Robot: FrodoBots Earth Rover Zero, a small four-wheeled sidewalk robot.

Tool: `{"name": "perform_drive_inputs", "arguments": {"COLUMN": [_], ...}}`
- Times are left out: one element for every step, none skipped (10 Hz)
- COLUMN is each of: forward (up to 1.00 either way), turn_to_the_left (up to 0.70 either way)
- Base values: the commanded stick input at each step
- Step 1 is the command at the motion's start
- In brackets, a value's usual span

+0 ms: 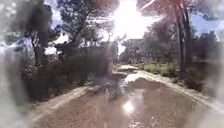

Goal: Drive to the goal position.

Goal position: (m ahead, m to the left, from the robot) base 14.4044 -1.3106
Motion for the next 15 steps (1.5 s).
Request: {"name": "perform_drive_inputs", "arguments": {"forward": [0.7,0.7,0.7,0.7,0.7,0.7,0.7,0.7,0.7,0.7,0.7,0.7,0.7,0.7,0.7], "turn_to_the_left": [0.0,0.0,0.0,0.0,0.0,0.0,0.0,0.0,0.0,0.0,0.0,0.0,0.0,0.0,0.0]}}
